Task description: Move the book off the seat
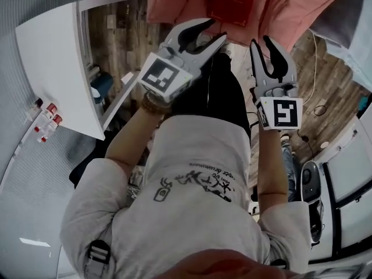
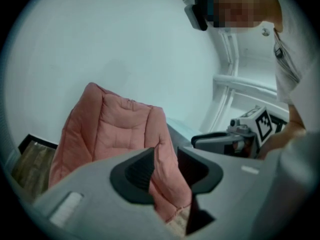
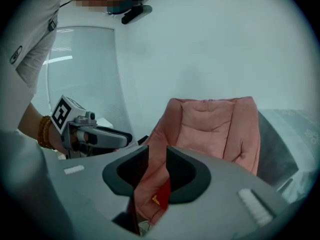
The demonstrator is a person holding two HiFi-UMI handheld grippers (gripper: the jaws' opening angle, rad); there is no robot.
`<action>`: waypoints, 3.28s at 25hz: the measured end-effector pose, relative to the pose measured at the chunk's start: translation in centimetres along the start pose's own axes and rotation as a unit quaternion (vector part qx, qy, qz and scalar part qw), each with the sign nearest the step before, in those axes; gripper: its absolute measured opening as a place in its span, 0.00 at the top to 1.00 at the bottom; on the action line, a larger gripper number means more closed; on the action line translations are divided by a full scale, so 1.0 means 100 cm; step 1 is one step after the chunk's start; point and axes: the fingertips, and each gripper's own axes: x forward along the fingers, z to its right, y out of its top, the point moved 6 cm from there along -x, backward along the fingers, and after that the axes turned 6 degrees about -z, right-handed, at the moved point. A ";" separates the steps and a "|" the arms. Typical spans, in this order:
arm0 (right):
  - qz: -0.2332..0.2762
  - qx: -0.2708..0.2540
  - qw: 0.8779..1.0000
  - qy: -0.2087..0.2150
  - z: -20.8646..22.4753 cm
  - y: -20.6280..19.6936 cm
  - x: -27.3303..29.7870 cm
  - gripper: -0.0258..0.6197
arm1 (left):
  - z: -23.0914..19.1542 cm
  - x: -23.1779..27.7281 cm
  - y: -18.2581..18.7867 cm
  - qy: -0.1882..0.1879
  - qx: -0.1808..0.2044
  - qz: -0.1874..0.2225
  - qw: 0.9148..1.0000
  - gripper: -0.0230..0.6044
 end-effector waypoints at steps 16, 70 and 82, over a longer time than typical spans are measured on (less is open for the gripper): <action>-0.077 0.038 0.996 -0.008 0.058 -0.153 0.126 0.65 | -0.092 0.095 -0.147 0.013 -0.047 -0.082 0.995 0.46; -0.145 0.085 0.986 -0.022 0.094 -0.259 0.206 0.43 | -0.155 0.190 -0.246 0.053 -0.084 -0.162 0.982 0.31; -0.087 0.059 0.993 -0.044 0.069 -0.132 0.111 0.44 | -0.080 0.124 -0.118 0.077 -0.045 -0.105 0.991 0.32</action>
